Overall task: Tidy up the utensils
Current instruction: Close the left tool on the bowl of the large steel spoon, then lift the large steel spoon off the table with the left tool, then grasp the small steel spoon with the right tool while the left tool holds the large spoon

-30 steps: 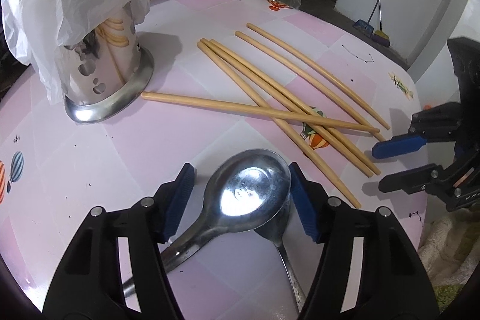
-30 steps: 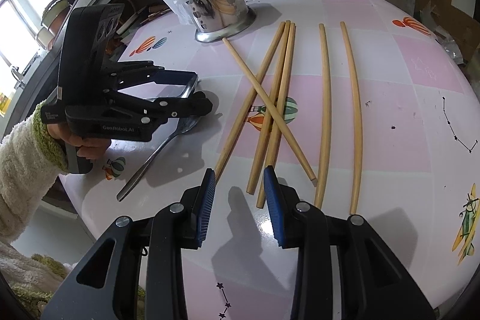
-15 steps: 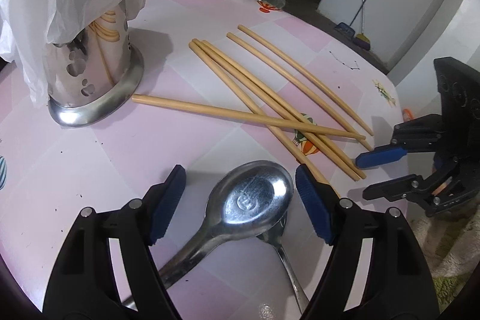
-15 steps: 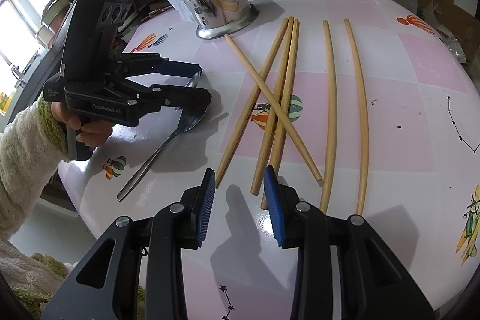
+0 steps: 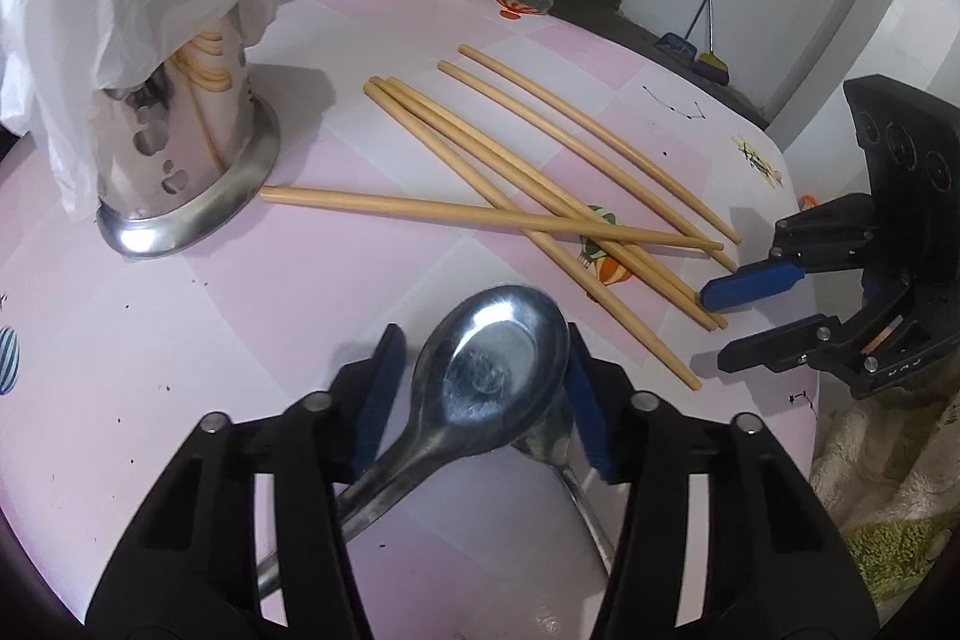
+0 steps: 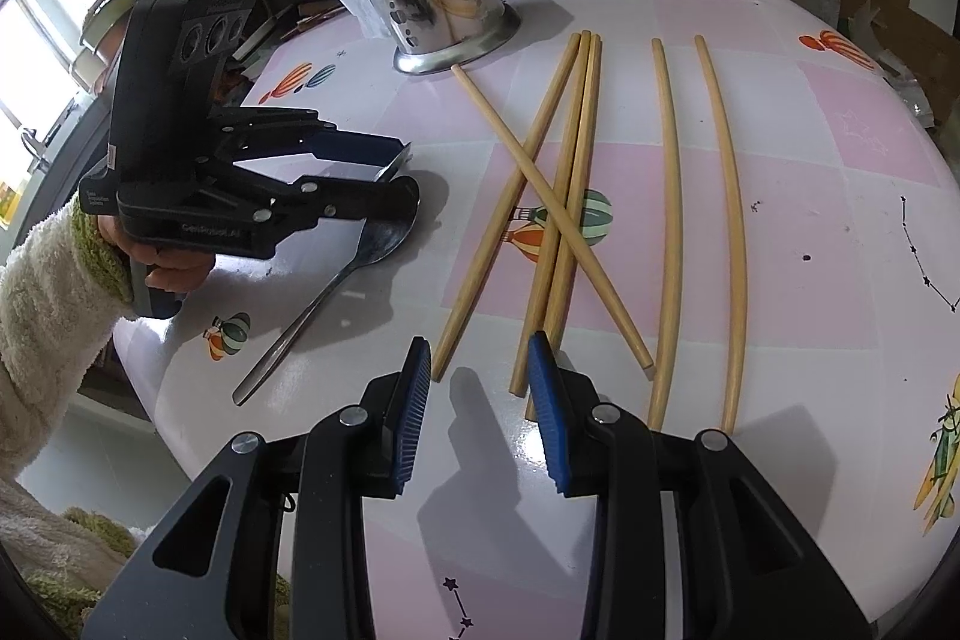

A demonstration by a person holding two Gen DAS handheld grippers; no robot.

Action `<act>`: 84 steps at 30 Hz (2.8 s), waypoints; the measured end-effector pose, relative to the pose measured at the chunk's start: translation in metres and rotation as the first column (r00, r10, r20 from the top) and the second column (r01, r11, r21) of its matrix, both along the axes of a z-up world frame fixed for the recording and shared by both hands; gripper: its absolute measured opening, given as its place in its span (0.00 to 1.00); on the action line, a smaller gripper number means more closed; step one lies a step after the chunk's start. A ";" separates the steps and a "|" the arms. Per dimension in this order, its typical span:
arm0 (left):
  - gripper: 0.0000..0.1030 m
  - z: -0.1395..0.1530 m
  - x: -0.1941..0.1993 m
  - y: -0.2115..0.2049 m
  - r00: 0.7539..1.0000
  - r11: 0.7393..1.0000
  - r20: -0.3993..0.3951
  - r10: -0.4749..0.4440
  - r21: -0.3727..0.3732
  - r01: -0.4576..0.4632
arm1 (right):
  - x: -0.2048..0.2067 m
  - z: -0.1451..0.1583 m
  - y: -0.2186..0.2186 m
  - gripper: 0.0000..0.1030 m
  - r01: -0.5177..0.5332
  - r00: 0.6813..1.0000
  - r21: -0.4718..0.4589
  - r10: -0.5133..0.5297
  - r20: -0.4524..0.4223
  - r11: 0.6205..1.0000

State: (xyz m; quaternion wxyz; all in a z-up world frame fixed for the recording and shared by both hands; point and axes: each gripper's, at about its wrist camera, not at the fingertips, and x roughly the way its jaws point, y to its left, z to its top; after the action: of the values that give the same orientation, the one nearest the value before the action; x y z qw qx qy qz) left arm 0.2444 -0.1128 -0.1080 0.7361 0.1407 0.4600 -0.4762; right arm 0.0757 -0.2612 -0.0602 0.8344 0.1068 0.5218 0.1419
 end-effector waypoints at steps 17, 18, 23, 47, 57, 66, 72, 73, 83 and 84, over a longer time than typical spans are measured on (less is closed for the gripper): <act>0.40 0.003 -0.010 0.009 0.992 0.995 0.083 0.093 0.035 -0.096 | -0.003 0.002 -0.001 0.32 0.001 1.000 0.013 -0.001 0.009 1.000; 0.40 0.004 -0.010 0.011 0.990 0.994 0.091 0.105 0.035 -0.108 | -0.003 0.002 -0.001 0.32 0.001 1.000 0.012 -0.001 0.010 1.000; 0.40 0.012 -0.013 0.020 0.979 0.987 0.125 0.159 0.015 -0.162 | -0.004 0.004 -0.001 0.32 0.004 1.000 0.016 -0.004 0.019 1.000; 0.39 0.092 -0.046 0.114 0.809 0.846 0.253 0.530 -0.221 -0.485 | 0.003 0.007 0.002 0.32 0.007 0.999 0.130 -0.013 0.040 0.992; 0.39 0.095 -0.054 0.136 0.781 0.813 0.238 0.578 -0.253 -0.524 | 0.035 0.004 0.022 0.32 -0.032 0.998 0.169 0.021 0.064 0.985; 0.39 0.093 -0.054 0.137 0.777 0.809 0.238 0.583 -0.252 -0.530 | 0.060 -0.009 0.037 0.30 -0.035 0.998 0.112 0.028 0.060 0.993; 0.39 0.092 -0.054 0.138 0.778 0.810 0.235 0.582 -0.250 -0.530 | 0.068 -0.018 0.043 0.25 -0.045 0.998 0.091 0.040 0.053 0.995; 0.39 0.092 -0.054 0.138 0.778 0.810 0.236 0.582 -0.250 -0.530 | 0.068 -0.019 0.044 0.24 -0.045 0.998 0.089 0.041 0.051 0.995; 0.33 0.092 -0.053 0.140 0.778 0.807 0.227 0.585 -0.256 -0.532 | 0.071 -0.023 0.045 0.12 -0.050 0.997 0.084 0.045 0.067 0.995; 0.33 0.092 -0.053 0.140 0.779 0.807 0.224 0.585 -0.256 -0.532 | 0.071 -0.023 0.045 0.11 -0.051 0.997 0.081 0.045 0.068 0.995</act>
State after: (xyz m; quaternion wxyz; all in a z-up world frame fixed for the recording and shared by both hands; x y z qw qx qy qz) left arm 0.1919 0.0270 -0.0161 0.9135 -0.0003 0.3221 -0.2485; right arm 0.1472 -0.2165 -0.0831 0.8423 0.1240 0.4900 0.1870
